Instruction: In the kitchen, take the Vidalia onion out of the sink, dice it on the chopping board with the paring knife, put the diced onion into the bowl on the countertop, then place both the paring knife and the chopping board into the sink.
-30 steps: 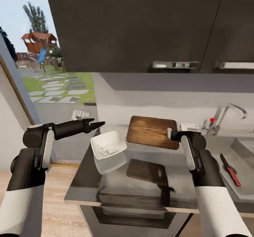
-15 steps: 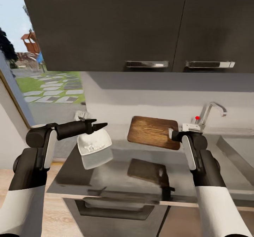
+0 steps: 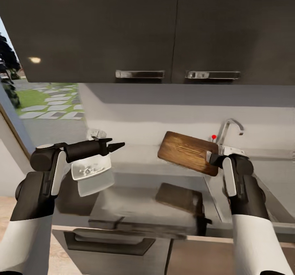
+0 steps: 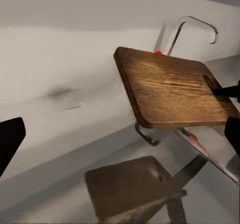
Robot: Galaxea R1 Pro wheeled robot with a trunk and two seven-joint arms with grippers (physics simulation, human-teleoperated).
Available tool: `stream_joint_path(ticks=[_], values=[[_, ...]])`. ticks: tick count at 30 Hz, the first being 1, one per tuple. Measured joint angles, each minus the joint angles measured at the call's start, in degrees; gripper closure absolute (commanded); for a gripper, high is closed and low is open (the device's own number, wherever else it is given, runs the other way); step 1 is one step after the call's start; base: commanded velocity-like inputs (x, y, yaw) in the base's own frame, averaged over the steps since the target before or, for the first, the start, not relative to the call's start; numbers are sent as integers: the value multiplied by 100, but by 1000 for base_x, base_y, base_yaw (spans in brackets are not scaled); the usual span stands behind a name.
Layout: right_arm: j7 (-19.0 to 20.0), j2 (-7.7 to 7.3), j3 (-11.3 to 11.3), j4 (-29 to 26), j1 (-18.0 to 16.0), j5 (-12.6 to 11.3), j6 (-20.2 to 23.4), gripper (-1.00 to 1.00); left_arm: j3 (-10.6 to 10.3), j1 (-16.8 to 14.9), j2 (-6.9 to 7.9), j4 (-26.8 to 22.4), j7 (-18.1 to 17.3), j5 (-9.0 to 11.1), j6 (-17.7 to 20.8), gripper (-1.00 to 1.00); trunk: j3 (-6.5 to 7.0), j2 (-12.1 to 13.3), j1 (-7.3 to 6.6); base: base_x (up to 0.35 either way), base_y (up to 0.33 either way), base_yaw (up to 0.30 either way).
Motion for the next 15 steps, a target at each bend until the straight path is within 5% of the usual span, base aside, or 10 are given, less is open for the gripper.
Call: stream_joint_path(ticks=[2, 5, 15], values=[[-187, 20, -240, 6, 3, 190, 40, 100, 0, 0, 0, -1, 1, 0, 1, -100, -1, 1, 0, 0, -248, 0], [-388, 35, -352, 9, 2, 25, 4, 100, 0, -1, -1, -1, -2, 1, 2, -100, 0, 0, 0, 0, -140, 0], [-549, 164, -740, 10, 1, 51, 11, 100, 0, -1, 0, -1, -8, 1, 3, -100, -1, 0, 0, 0, -14, 0]])
